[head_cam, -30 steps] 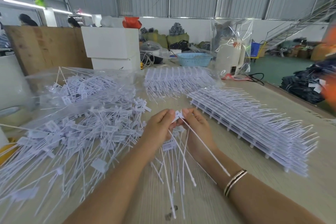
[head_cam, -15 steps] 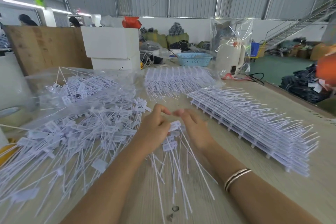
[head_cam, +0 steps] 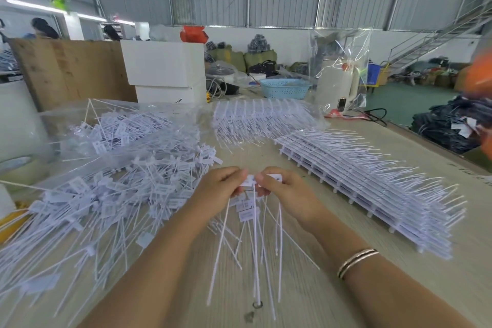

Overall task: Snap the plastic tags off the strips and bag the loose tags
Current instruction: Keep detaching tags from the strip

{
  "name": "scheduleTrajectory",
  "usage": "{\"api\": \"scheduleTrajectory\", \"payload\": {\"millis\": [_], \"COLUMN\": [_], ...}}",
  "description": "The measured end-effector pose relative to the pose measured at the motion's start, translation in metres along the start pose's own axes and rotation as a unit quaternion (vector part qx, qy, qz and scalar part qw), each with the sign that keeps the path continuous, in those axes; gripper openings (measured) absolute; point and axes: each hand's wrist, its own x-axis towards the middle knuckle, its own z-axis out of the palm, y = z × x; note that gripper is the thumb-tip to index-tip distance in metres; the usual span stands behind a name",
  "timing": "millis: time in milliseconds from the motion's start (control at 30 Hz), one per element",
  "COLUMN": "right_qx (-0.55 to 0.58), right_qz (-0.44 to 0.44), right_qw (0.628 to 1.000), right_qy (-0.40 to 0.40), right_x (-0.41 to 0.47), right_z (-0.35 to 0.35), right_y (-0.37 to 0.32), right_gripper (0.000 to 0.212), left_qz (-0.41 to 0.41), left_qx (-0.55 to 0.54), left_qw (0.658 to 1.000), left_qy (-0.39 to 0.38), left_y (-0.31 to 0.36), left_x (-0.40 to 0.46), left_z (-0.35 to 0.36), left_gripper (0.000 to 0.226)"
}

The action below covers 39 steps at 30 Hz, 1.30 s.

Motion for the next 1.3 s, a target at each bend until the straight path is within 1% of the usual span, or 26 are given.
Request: {"api": "scheduleTrajectory", "payload": {"millis": [133, 200, 233, 267, 300, 367, 400, 433, 467, 533, 567, 633, 667, 700, 800, 833, 867, 933, 1000, 1067, 1133, 1167, 1233, 1300], "right_qx": [-0.013, 0.044, 0.083, 0.101, 0.084, -0.027, -0.087, -0.136, -0.167, -0.200, -0.207, -0.195, -0.176, -0.152, -0.092, -0.074, -0.070, -0.063, -0.018, 0.001, 0.013, 0.022, 0.024, 0.020], "right_qz": [-0.054, -0.065, -0.059, -0.049, -0.034, 0.015, 0.038, 0.053, 0.061, 0.078, 0.086, 0.071, 0.057, 0.041, 0.022, 0.017, 0.004, -0.036, -0.062, -0.060, -0.044, -0.043, -0.058, -0.081], "right_qw": [0.996, 0.986, 0.978, 0.973, 0.977, 0.989, 0.988, 0.982, 0.975, 0.962, 0.956, 0.952, 0.957, 0.967, 0.994, 0.997, 0.997, 0.995, 0.992, 0.994, 0.998, 0.998, 0.997, 0.995], "right_qy": [0.067, 0.147, 0.184, 0.200, 0.193, 0.144, 0.125, 0.123, 0.134, 0.170, 0.191, 0.226, 0.225, 0.200, 0.047, 0.020, 0.021, 0.072, 0.105, 0.090, 0.050, 0.040, 0.044, 0.057], "right_x": [0.002, 0.003, 0.003, 0.002, 0.001, 0.002, 0.003, 0.006, 0.009, 0.011, 0.010, 0.007, 0.006, 0.004, -0.002, -0.003, -0.003, -0.001, 0.000, 0.000, 0.000, -0.001, 0.000, 0.001], "right_z": [0.006, 0.002, -0.004, -0.010, -0.014, -0.012, -0.009, -0.004, -0.001, 0.005, 0.006, 0.003, 0.001, 0.001, 0.009, 0.012, 0.013, 0.012, 0.008, 0.006, 0.007, 0.008, 0.010, 0.014], "right_y": [-0.001, -0.002, -0.001, -0.001, 0.001, 0.007, 0.012, 0.015, 0.018, 0.022, 0.022, 0.021, 0.020, 0.016, 0.009, 0.009, 0.010, 0.008, 0.007, 0.008, 0.009, 0.009, 0.008, 0.007], "right_gripper": [0.028, 0.030, 0.031, 0.032, 0.034, 0.032, 0.030, 0.029, 0.029, 0.040, 0.047, 0.048, 0.044, 0.039, 0.027, 0.022, 0.018, 0.025, 0.030, 0.028, 0.025, 0.023, 0.023, 0.026], "left_qz": [-0.031, -0.063, -0.076, -0.079, -0.073, -0.042, -0.028, -0.017, -0.007, 0.002, 0.002, 0.013, 0.021, 0.027, 0.050, 0.055, 0.056, 0.045, 0.030, 0.020, 0.012, 0.002, -0.030, -0.068], "left_qx": [-0.156, -0.260, -0.290, -0.281, -0.236, -0.137, -0.106, -0.084, -0.060, -0.011, 0.001, 0.017, 0.025, 0.032, 0.053, 0.050, 0.036, -0.002, -0.020, -0.008, -0.027, -0.057, -0.145, -0.250], "left_qw": [0.987, 0.963, 0.953, 0.953, 0.964, 0.982, 0.986, 0.989, 0.992, 0.996, 0.997, 0.998, 0.999, 0.999, 0.996, 0.996, 0.997, 0.999, 0.999, 1.000, 1.000, 0.998, 0.989, 0.966], "left_qy": [0.020, 0.034, 0.053, 0.076, 0.099, 0.126, 0.127, 0.119, 0.107, 0.087, 0.080, 0.056, 0.034, 0.009, -0.044, -0.046, -0.039, -0.010, 0.008, -0.007, -0.008, 0.003, 0.022, 0.027], "left_y": [0.007, 0.011, 0.012, 0.010, 0.008, 0.003, 0.003, 0.003, 0.002, 0.001, 0.000, 0.000, 0.000, 0.000, -0.001, -0.001, -0.002, -0.003, -0.005, -0.006, -0.004, -0.003, -0.001, 0.002], "left_x": [-0.004, -0.003, -0.002, 0.000, 0.001, 0.001, 0.000, -0.001, -0.001, 0.000, 0.000, -0.001, -0.003, -0.005, -0.008, -0.008, -0.008, -0.006, -0.003, -0.003, -0.004, -0.004, -0.003, -0.003], "left_z": [0.013, 0.012, 0.008, 0.003, -0.001, -0.005, -0.005, -0.004, -0.002, 0.002, 0.002, 0.003, 0.004, 0.005, 0.006, 0.006, 0.005, 0.002, 0.001, 0.003, 0.006, 0.006, 0.008, 0.011], "left_gripper": [0.038, 0.040, 0.043, 0.046, 0.046, 0.042, 0.041, 0.039, 0.036, 0.031, 0.029, 0.027, 0.026, 0.024, 0.022, 0.022, 0.023, 0.021, 0.019, 0.034, 0.041, 0.040, 0.037, 0.034]}}
